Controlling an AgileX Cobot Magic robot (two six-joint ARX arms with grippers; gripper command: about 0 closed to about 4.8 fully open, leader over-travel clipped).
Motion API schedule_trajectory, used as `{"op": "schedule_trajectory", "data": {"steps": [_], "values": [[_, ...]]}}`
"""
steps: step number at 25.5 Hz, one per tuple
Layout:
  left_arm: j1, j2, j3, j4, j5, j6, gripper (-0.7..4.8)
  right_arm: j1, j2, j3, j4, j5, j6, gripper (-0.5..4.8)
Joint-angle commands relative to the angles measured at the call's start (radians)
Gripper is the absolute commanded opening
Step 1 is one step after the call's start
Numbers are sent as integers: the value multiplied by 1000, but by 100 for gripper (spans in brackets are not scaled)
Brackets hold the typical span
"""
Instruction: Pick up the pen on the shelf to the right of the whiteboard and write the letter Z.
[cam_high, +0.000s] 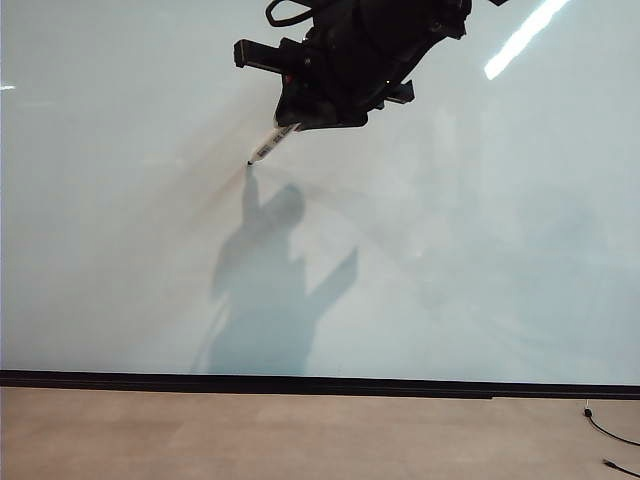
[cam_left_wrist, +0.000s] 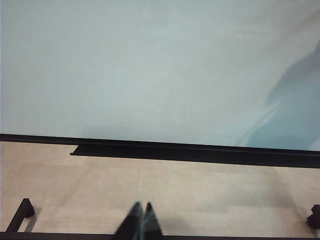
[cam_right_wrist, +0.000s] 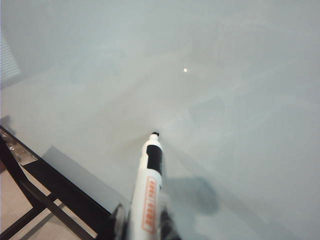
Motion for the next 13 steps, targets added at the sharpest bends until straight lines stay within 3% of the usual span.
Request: {"op": "schedule_trajectory", "data": {"steps": [1,13], "values": [[0,1,2,5,0,4,-4,-2,-25,4,17,38,-13,-6],[0,1,2,5,0,4,-5,-13,-102,4,-29,92,-46,-6]]}}
